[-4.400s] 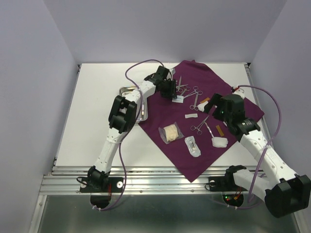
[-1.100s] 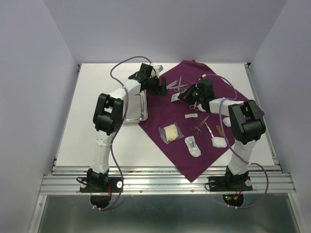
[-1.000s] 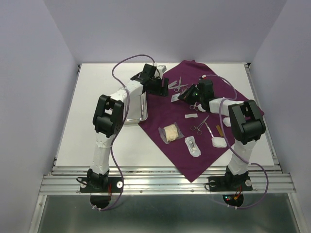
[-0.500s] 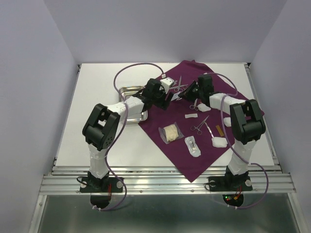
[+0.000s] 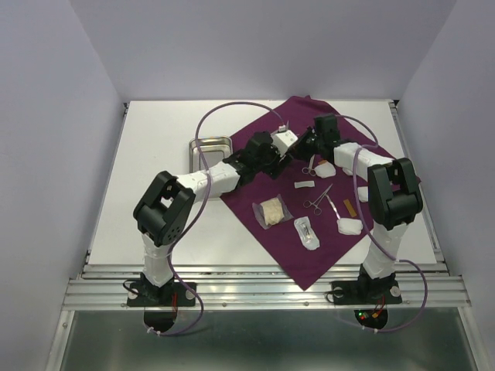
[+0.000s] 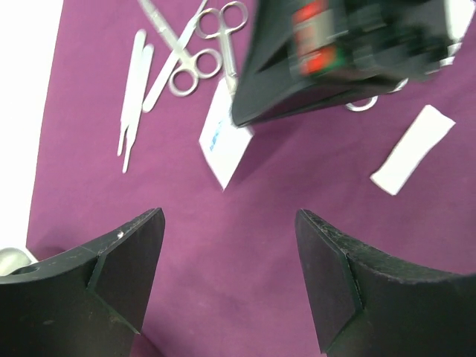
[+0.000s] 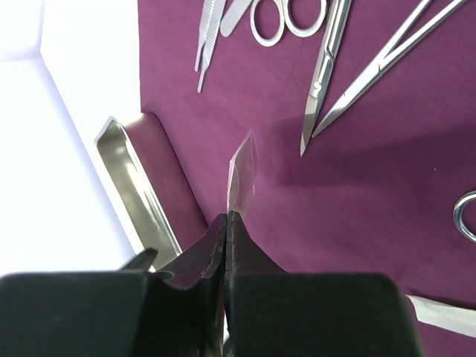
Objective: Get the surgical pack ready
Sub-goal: Place the medical item in the container.
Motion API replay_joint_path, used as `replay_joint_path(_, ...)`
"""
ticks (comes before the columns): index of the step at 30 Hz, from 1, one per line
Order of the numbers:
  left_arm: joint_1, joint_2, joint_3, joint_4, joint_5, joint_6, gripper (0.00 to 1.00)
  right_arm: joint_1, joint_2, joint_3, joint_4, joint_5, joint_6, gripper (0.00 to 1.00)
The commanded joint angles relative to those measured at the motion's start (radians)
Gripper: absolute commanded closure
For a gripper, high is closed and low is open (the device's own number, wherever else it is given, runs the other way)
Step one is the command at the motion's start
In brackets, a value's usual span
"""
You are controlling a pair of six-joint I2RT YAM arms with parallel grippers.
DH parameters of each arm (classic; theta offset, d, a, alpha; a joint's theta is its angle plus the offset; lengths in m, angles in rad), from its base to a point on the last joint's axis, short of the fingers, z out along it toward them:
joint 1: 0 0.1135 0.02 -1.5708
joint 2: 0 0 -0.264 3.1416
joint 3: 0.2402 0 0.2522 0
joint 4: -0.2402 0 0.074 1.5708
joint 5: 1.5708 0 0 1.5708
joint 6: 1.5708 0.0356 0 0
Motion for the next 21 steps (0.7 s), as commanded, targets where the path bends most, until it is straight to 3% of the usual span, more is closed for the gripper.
replay_joint_path(1, -0.035, -0.021, 0.010, 0.061, -0.081, 0.074, 0.17, -0.008, -0.029, 0.042, -0.023, -0.026, 0.017, 0.99)
replay_joint_path(21, -0.081, 0.045, 0.047, 0.067, -0.173, 0.123, 0.19, -0.017, -0.080, 0.035, -0.023, -0.076, 0.043, 0.99)
